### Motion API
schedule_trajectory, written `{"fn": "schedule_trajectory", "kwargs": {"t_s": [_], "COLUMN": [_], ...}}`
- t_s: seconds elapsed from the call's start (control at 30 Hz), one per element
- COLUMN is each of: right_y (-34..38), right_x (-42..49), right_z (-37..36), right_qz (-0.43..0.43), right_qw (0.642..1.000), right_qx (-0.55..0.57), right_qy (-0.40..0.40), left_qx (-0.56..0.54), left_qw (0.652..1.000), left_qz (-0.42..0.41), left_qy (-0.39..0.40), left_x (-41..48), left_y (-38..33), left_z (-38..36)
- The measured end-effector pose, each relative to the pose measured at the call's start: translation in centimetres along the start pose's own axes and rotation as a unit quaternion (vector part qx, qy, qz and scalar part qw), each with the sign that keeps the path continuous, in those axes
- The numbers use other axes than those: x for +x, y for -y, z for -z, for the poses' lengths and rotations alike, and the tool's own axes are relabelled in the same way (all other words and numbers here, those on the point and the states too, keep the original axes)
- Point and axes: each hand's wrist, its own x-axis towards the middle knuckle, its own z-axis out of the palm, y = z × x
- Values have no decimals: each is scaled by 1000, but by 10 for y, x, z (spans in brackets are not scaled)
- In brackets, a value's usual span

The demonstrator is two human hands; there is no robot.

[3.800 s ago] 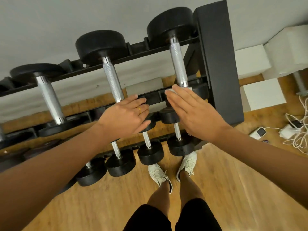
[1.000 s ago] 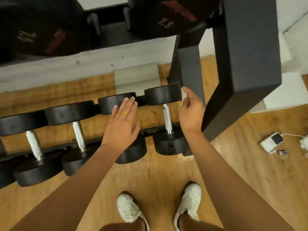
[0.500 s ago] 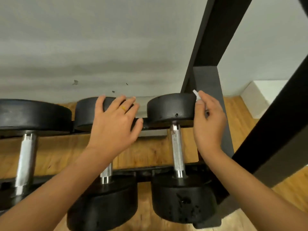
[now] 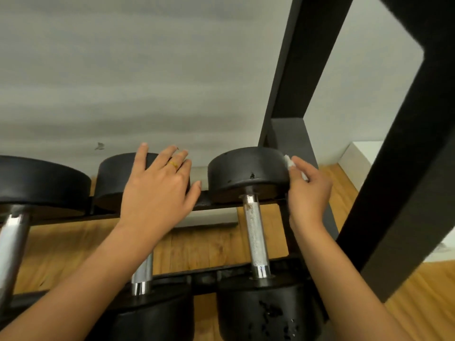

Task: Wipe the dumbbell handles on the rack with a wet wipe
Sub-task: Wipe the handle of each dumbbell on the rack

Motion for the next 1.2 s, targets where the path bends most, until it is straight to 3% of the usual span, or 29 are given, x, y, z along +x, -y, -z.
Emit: {"fn": "schedule_trajectory", "kwargs": {"t_s": [0.13,0.33,0.57,1.2], "right_y": [1,-3,6,27], "right_x": [0,2,5,-12], "right_z": [8,15,10,17], "right_qz": [-1,25,-10,115], "right_qw": [999,1000,999,984], "right_qx": [-1,4,10,-126], "right_qy": [41,18,36,56], "left_qx": [-6,-8,-6,14], "left_qw": [1000,1000,1000,1000], "left_qz": [7,14,6,-26], "left_qy": [-17,-18,-20,-11], "left_x": [2,2,0,-6], "left_y": [-3,-6,-5,1], "left_z": [-1,-2,2,5]}}
